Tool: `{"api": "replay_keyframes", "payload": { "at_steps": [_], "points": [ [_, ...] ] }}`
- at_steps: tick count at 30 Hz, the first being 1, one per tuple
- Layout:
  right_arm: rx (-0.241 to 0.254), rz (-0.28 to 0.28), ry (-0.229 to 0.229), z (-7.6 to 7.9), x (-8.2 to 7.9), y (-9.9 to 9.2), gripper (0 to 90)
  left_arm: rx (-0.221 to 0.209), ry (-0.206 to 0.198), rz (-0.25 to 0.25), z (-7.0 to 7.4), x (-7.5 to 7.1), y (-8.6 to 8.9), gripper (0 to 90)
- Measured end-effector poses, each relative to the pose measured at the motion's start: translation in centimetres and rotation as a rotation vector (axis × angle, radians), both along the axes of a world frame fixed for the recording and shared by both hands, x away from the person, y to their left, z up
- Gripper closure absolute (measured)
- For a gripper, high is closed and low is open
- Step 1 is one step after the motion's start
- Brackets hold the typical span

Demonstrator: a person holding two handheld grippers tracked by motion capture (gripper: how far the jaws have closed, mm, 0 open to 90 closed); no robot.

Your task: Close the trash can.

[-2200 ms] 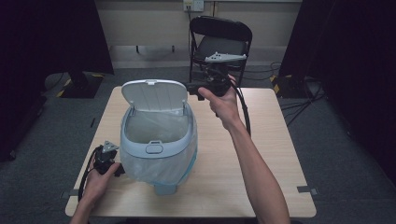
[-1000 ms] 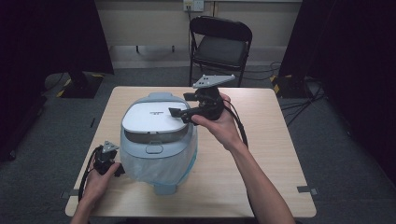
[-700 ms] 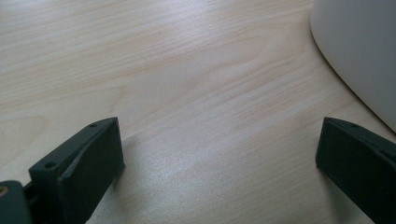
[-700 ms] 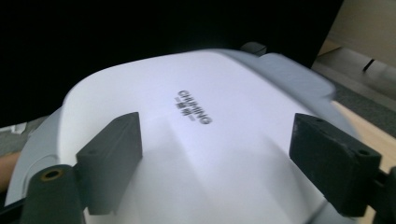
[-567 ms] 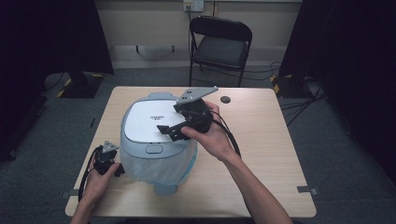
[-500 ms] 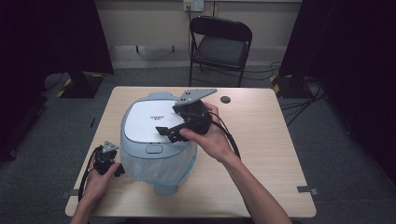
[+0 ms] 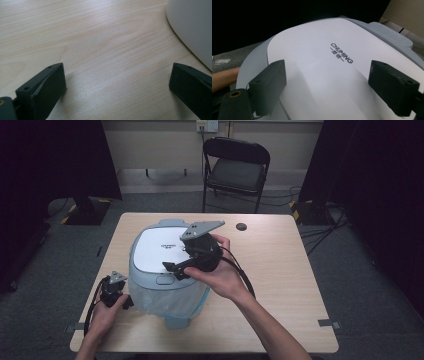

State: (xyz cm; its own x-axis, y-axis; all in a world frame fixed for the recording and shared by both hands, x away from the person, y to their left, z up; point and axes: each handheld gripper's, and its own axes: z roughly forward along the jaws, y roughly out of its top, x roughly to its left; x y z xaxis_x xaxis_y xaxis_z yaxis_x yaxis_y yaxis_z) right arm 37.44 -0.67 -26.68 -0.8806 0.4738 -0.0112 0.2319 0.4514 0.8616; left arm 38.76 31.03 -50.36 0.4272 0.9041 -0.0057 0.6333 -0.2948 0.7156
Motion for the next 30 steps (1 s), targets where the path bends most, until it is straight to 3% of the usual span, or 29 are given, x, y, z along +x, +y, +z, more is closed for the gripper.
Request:
{"api": "replay_keyframes", "payload": {
  "at_steps": [2, 14, 21, 30],
  "points": [
    [-0.021, -0.004, -0.015, -0.2, -0.1, 0.0, 15.5, 0.001, -0.001, 0.001, 0.0, 0.0, 0.0, 0.4],
    [0.076, -0.003, -0.045, -1.1, 0.0, -0.6, 15.9, 0.0, 0.0, 0.0, 0.0, 0.0, 0.0, 0.4],
    [0.095, -0.052, -0.034, -1.1, 1.0, -1.6, 17.6, 0.0, 0.0, 0.0, 0.0, 0.0, 0.0, 0.4],
    [0.138, -0.133, -0.027, -1.2, 1.7, -5.0, 18.7, 0.0, 0.001, -0.001, 0.0, 0.0, 0.0, 0.3]
  ]
}}
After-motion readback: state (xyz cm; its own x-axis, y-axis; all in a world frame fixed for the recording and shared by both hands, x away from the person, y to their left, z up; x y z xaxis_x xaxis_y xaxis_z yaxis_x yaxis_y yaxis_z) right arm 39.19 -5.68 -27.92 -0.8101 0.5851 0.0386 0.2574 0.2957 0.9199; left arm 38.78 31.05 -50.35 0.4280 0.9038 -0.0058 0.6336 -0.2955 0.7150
